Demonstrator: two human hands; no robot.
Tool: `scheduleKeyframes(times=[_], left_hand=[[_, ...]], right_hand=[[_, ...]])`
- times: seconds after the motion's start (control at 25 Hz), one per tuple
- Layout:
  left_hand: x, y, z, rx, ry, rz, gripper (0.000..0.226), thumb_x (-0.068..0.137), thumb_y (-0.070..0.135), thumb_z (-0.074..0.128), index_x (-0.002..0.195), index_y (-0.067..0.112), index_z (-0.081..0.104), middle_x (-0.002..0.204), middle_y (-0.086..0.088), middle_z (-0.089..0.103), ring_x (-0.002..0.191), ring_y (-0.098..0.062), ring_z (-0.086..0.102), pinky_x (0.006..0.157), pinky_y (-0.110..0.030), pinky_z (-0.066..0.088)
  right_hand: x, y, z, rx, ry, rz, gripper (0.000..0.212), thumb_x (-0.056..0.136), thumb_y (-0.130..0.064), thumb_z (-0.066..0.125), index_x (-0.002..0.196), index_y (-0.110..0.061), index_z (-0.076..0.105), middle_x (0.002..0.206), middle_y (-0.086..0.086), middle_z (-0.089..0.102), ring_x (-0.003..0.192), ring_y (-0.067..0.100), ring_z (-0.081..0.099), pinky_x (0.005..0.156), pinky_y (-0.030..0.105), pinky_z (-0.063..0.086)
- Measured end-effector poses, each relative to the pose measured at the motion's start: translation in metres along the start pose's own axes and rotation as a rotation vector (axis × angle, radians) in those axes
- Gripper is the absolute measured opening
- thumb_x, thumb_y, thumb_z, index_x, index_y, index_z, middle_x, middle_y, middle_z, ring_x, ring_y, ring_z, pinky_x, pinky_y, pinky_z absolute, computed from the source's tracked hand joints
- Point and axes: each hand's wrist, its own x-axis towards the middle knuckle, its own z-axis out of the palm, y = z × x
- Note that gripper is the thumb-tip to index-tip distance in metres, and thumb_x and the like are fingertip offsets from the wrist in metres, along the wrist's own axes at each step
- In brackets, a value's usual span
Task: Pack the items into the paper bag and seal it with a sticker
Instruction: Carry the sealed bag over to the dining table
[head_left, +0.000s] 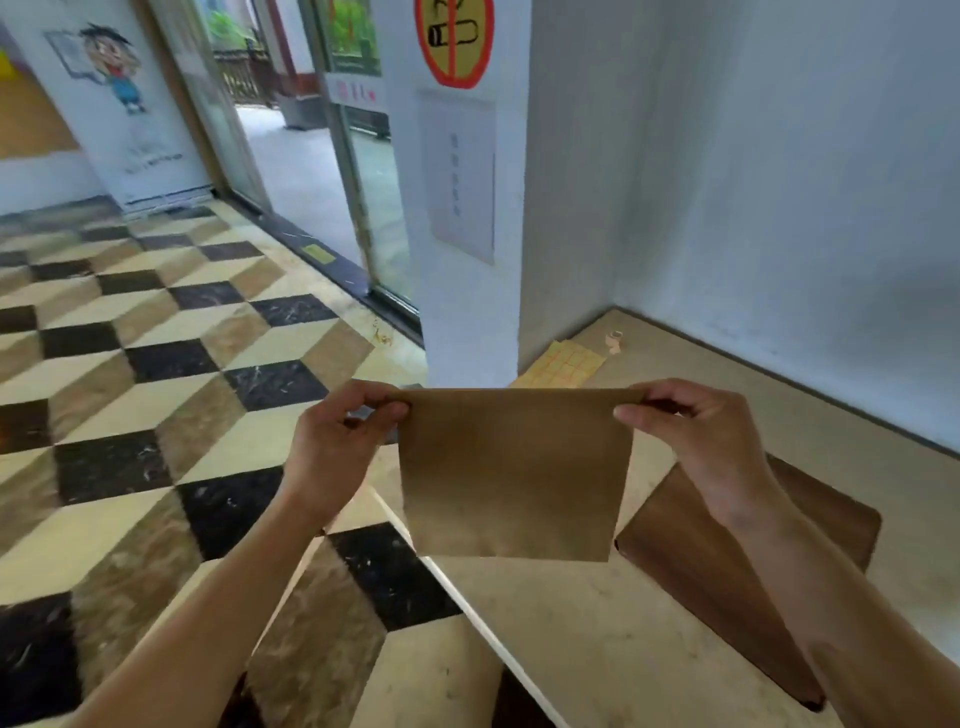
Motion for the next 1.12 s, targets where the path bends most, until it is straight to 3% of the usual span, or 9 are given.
scheduleKeyframes(times=[0.2,0.32,0.4,0.48,0.6,0.68,0.8,0.96,1.12], left_hand=[[-0.061,-0.031,-0.129,0.058,0.202,-0.105,0.017,0.086,0.013,0.071,0.09,0.029,0.073,0.088,0.009,0.072,0.085,-0.019,0.066,0.079,-0.035,0.054],[-0.107,-0.038,-0.205,0.099,0.321,-0.141,0.014,0.086,0.01,0.069,0.092,0.023,0.072,0.091,0.003,0.071,0.08,-0.01,0.066,0.073,-0.021,0.052],[-0.142,-0.045,-0.257,0.098,0.427,-0.167,0.015,0.085,0.006,0.07,0.088,0.02,0.072,0.088,0.002,0.07,0.072,-0.001,0.063,0.068,-0.013,0.049],[-0.182,-0.057,-0.317,0.144,0.535,-0.191,0.019,0.083,0.007,0.072,0.084,0.026,0.073,0.083,0.009,0.07,0.074,-0.003,0.063,0.072,-0.019,0.051],[-0.231,-0.072,-0.385,0.189,0.621,-0.224,0.014,0.079,0.019,0.073,0.086,0.03,0.075,0.087,0.003,0.072,0.084,-0.021,0.067,0.08,-0.038,0.055],[-0.263,-0.079,-0.424,0.213,0.687,-0.223,0.016,0.078,0.017,0.073,0.088,0.029,0.076,0.09,0.001,0.072,0.088,-0.026,0.067,0.081,-0.043,0.056],[-0.31,-0.088,-0.476,0.299,0.789,-0.27,0.014,0.079,0.015,0.073,0.092,0.022,0.075,0.09,0.0,0.069,0.086,-0.02,0.067,0.08,-0.03,0.056],[-0.364,-0.097,-0.532,0.392,0.915,-0.324,0.012,0.081,0.016,0.073,0.092,0.018,0.075,0.086,0.001,0.069,0.077,-0.012,0.065,0.073,-0.019,0.051],[-0.407,-0.107,-0.579,0.39,1.074,-0.393,0.014,0.079,0.016,0.075,0.09,0.025,0.076,0.087,-0.001,0.071,0.079,-0.02,0.066,0.073,-0.024,0.051]], right_hand=[[-0.005,-0.035,0.118,0.062,-0.243,-0.067,0.014,0.069,-0.011,0.082,0.078,-0.021,0.077,0.072,-0.004,0.075,0.071,0.016,0.067,0.07,0.022,0.052],[-0.021,-0.061,0.2,0.06,-0.411,-0.123,0.014,0.073,-0.014,0.081,0.083,-0.023,0.078,0.078,-0.005,0.076,0.078,0.017,0.07,0.077,0.027,0.054],[-0.038,-0.082,0.259,0.094,-0.551,-0.147,0.017,0.074,-0.013,0.08,0.08,-0.028,0.076,0.077,-0.011,0.076,0.078,0.01,0.069,0.073,0.018,0.052],[-0.061,-0.102,0.328,0.1,-0.679,-0.172,0.016,0.074,-0.015,0.079,0.081,-0.03,0.075,0.078,-0.013,0.075,0.081,0.007,0.069,0.072,0.014,0.051],[-0.095,-0.125,0.405,0.105,-0.814,-0.206,0.016,0.069,-0.028,0.08,0.084,-0.031,0.075,0.086,-0.007,0.076,0.091,0.016,0.069,0.085,0.03,0.054],[-0.118,-0.139,0.454,0.11,-0.879,-0.221,0.015,0.072,-0.021,0.08,0.083,-0.032,0.076,0.086,-0.007,0.076,0.091,0.017,0.07,0.086,0.033,0.054],[-0.161,-0.167,0.523,0.144,-1.024,-0.267,0.023,0.077,-0.014,0.077,0.076,-0.036,0.077,0.082,-0.01,0.076,0.09,0.017,0.07,0.085,0.035,0.055],[-0.216,-0.2,0.603,0.23,-1.204,-0.281,0.028,0.081,-0.008,0.07,0.073,-0.034,0.074,0.074,-0.019,0.073,0.076,0.001,0.069,0.066,0.018,0.054],[-0.261,-0.226,0.678,0.222,-1.336,-0.368,0.017,0.079,-0.012,0.073,0.083,-0.028,0.074,0.079,-0.012,0.075,0.08,0.004,0.069,0.067,0.018,0.052]])
